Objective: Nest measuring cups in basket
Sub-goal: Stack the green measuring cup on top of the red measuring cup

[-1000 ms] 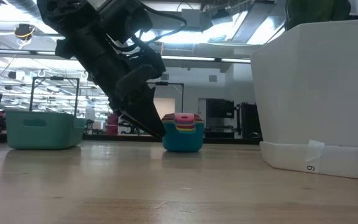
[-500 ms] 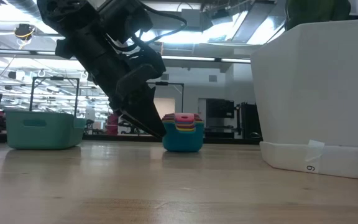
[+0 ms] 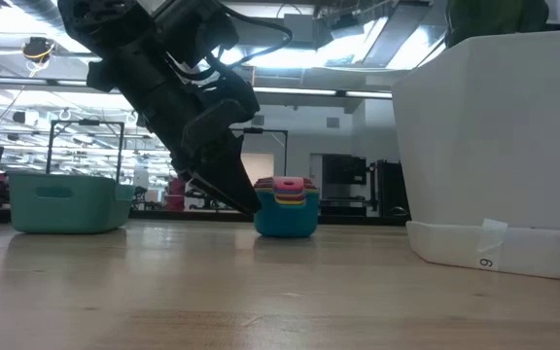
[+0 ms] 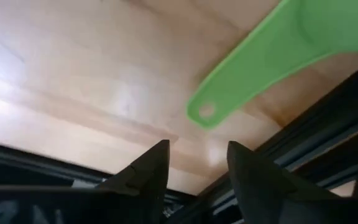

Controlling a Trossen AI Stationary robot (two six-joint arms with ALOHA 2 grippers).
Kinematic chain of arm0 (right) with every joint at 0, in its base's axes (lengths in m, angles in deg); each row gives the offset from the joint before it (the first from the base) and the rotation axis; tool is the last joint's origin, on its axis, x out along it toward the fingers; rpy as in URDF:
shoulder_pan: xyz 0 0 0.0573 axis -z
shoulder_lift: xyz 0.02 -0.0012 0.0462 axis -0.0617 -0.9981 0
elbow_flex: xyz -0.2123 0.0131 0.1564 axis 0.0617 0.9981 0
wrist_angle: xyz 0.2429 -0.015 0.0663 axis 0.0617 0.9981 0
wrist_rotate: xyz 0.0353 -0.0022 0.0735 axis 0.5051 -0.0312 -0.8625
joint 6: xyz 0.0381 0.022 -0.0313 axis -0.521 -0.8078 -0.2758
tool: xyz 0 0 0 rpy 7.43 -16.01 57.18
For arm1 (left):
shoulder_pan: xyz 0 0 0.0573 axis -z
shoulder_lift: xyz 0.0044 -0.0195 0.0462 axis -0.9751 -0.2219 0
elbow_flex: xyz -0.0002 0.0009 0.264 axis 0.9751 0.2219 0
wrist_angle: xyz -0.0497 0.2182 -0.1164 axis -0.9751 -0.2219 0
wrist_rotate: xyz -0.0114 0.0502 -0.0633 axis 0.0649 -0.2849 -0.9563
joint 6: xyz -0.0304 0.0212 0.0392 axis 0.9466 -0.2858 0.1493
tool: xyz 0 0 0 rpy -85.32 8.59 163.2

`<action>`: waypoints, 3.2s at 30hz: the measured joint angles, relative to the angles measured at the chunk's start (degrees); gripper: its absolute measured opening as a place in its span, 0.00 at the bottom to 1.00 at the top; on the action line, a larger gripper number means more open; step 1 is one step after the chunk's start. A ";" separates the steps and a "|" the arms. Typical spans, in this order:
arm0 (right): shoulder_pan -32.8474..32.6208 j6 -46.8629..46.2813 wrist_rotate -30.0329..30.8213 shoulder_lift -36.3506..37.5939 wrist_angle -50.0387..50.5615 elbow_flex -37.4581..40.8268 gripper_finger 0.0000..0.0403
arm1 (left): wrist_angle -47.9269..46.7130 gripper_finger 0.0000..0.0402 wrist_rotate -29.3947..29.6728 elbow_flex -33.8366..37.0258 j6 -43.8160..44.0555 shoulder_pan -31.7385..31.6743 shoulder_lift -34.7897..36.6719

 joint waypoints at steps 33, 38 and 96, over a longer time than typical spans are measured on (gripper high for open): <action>3.59 5.38 -4.09 -9.14 -3.93 0.03 0.41 | -0.02 0.32 0.15 0.00 -0.20 0.00 0.00; 2.01 8.00 -3.09 -9.14 -4.59 0.03 0.41 | -0.02 0.32 0.15 0.00 -0.17 0.00 0.00; -13.86 27.14 16.91 -14.62 0.61 -6.68 0.40 | -0.04 0.32 -0.48 0.00 0.39 -0.02 0.00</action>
